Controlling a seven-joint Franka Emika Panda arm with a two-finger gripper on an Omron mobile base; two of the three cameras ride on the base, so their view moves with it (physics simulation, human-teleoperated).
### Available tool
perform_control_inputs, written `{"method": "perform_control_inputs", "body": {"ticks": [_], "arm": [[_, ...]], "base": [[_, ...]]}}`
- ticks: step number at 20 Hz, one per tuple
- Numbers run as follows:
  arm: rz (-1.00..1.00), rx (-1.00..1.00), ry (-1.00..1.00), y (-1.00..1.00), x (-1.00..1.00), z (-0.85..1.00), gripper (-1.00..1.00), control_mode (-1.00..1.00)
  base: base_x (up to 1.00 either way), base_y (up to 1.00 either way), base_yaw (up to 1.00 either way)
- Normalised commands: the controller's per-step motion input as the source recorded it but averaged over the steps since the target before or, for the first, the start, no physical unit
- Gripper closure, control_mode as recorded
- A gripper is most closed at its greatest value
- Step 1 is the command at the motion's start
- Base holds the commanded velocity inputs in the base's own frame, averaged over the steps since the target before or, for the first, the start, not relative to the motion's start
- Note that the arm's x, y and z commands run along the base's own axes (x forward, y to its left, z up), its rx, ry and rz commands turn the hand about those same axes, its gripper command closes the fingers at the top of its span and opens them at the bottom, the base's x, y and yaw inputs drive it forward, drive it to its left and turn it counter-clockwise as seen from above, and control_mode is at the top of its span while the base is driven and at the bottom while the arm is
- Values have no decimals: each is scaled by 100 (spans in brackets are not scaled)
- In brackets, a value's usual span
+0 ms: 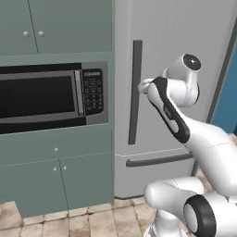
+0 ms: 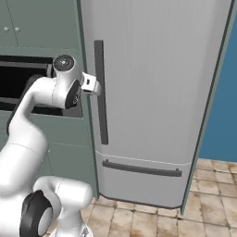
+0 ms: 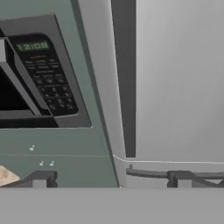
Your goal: Open the fridge, remove the apple, lemon, and steak, and place them on any counter.
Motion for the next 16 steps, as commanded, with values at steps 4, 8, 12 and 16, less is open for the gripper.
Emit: {"method": "perform_control_inputs", "body": {"ticks": [4,8,12,16], "arm": [[-2,0,0,0,50,38,-100,-100],[-4,0,0,0,48,17,-100,-100],[-4,0,-13,0,52,0,-100,-100],[-3,1,-16,0,51,-2,-100,-100]], "base": [[0,0,0],[0,0,0],[0,0,0],[0,0,0]]}}
